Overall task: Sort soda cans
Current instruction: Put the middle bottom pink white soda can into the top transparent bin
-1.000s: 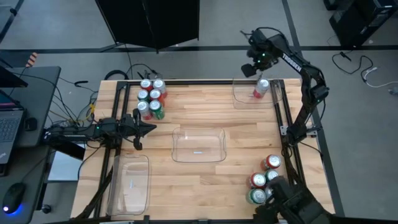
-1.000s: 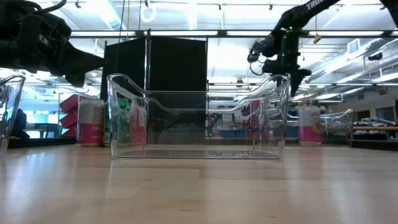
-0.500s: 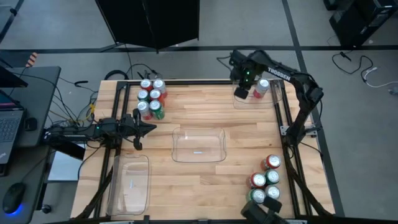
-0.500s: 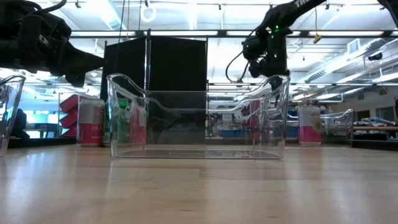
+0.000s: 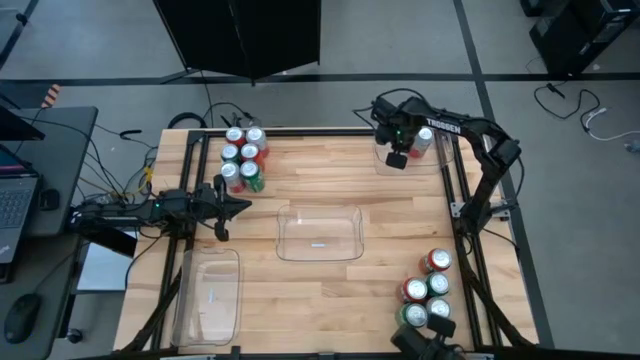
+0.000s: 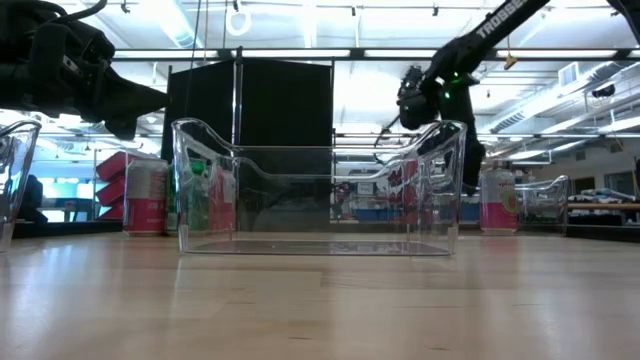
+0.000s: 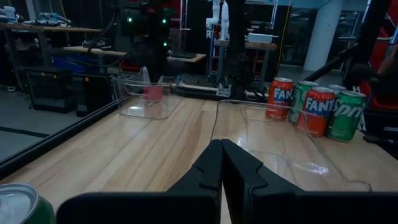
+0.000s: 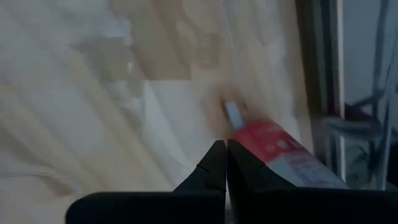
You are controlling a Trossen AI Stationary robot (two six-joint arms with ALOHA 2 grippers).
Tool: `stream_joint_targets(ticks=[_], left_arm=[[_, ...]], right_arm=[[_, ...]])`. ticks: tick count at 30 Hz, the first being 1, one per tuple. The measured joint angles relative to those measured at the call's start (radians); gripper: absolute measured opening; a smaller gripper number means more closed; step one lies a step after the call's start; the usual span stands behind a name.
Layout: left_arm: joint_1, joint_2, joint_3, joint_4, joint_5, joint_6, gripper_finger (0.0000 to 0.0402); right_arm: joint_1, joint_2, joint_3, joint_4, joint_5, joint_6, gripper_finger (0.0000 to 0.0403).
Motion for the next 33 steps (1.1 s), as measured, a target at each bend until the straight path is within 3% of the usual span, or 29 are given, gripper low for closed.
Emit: stream_joint_targets(ticks=[16, 33], left_arm=[[0.0, 0.0, 0.0, 0.0, 0.0, 0.0, 0.0011], [0.0, 0.0, 0.0, 0.0, 0.0, 0.0, 0.0011]], right_arm=[[-0.071, 0.0, -0.064, 0.011, 0.093, 0.034, 0.0], [-0.14, 0.0, -0.065, -0.07, 0.205, 0.214, 0.0]])
